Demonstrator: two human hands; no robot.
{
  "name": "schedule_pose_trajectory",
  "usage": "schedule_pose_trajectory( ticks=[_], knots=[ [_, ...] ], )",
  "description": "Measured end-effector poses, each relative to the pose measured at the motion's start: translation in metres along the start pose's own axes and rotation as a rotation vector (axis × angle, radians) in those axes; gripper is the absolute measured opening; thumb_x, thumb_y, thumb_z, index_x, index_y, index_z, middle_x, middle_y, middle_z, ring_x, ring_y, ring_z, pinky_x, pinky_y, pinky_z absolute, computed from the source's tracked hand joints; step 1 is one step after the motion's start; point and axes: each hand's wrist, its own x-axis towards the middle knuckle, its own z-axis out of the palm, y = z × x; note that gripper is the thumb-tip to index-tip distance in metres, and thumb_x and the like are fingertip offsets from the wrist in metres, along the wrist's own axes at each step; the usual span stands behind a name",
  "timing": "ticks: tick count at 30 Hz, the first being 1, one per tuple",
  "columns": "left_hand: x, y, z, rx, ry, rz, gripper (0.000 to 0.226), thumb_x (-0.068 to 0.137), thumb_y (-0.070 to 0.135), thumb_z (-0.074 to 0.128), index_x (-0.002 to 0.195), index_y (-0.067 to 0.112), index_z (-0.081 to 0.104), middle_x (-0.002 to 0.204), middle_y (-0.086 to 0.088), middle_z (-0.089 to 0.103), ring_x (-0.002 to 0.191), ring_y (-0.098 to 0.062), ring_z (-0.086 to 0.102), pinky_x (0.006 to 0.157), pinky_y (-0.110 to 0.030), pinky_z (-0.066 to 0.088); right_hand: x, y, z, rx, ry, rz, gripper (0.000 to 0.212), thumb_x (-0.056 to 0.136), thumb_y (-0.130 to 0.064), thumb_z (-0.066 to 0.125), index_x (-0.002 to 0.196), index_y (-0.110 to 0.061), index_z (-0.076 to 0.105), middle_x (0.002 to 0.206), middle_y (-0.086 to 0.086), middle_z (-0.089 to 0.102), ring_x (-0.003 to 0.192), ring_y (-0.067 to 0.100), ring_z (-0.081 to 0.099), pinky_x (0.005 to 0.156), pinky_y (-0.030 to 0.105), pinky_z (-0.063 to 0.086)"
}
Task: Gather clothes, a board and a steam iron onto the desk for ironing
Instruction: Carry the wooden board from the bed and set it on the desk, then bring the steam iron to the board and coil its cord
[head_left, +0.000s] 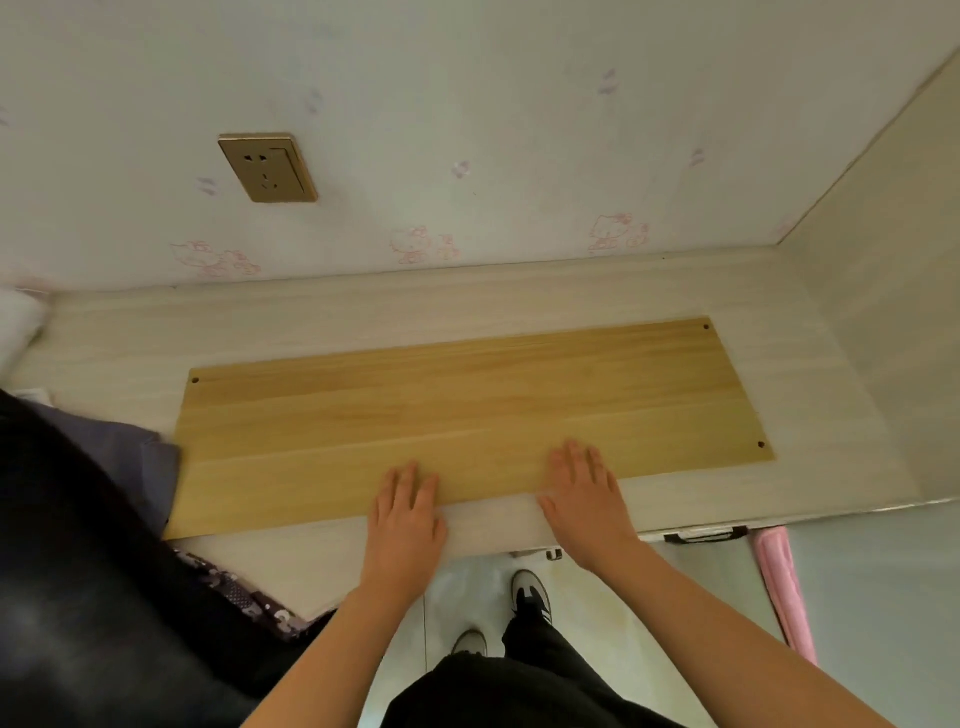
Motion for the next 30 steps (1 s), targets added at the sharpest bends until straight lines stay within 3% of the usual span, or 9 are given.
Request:
schedule_pose_trajectory(
  ticks=[6, 11, 17, 23, 30],
  knots=[
    [-0.037, 0.0, 0.011, 0.076, -0.062, 0.135, 0.055, 0.097, 0.029, 0.038, 0.149, 0.025, 0.02, 0.161, 0.0, 0.005, 0.148, -0.024, 0.0, 0.12, -0.041, 0.007, -0.054, -0.019, 0.024, 0.084, 0.021, 0.061, 0.059, 0.102, -0.031, 0.031, 0.151, -0.01, 0.008, 0.159, 0.007, 0.012, 0.147, 0.028, 0.007, 0.118, 0.043, 0.016],
    [-0.052, 0.007, 0.003, 0.072, -0.045, 0.232, 0.051, 0.098, 0.027, 0.04, 0.147, 0.021, 0.03, 0.155, 0.002, 0.028, 0.147, -0.02, 0.012, 0.119, -0.037, 0.012, -0.101, -0.018, 0.039, 0.117, 0.094, 0.131, 0.055, 0.101, -0.031, 0.033, 0.149, -0.008, 0.018, 0.153, 0.01, 0.027, 0.145, 0.027, 0.017, 0.117, 0.042, 0.02],
    [-0.07, 0.046, 0.0, 0.089, -0.037, 0.496, 0.044, 0.098, 0.024, 0.043, 0.142, 0.017, 0.042, 0.14, 0.002, 0.049, 0.139, -0.018, 0.032, 0.117, -0.034, 0.02, -0.155, -0.005, 0.055, 0.187, 0.163, 0.254, 0.053, 0.101, -0.03, 0.033, 0.148, -0.009, 0.021, 0.15, 0.009, 0.032, 0.144, 0.026, 0.019, 0.118, 0.041, 0.018],
    [-0.091, 0.096, 0.007, 0.072, -0.049, 0.714, 0.04, 0.096, 0.019, 0.05, 0.135, 0.011, 0.051, 0.13, -0.002, 0.058, 0.129, -0.021, 0.045, 0.112, -0.035, 0.03, -0.213, 0.016, 0.069, 0.28, 0.29, 0.409, 0.044, 0.098, -0.031, 0.042, 0.137, -0.012, 0.039, 0.134, 0.005, 0.05, 0.129, 0.025, 0.04, 0.112, 0.035, 0.028],
    [-0.138, 0.153, 0.039, 0.084, -0.098, 0.9, 0.039, 0.094, 0.017, 0.051, 0.132, 0.01, 0.052, 0.125, -0.002, 0.06, 0.124, -0.019, 0.049, 0.105, -0.035, 0.04, -0.3, 0.046, 0.109, 0.329, 0.312, 0.609, 0.046, 0.098, -0.035, 0.041, 0.138, -0.012, 0.039, 0.134, 0.005, 0.05, 0.129, 0.025, 0.041, 0.111, 0.034, 0.029]
  ],
)
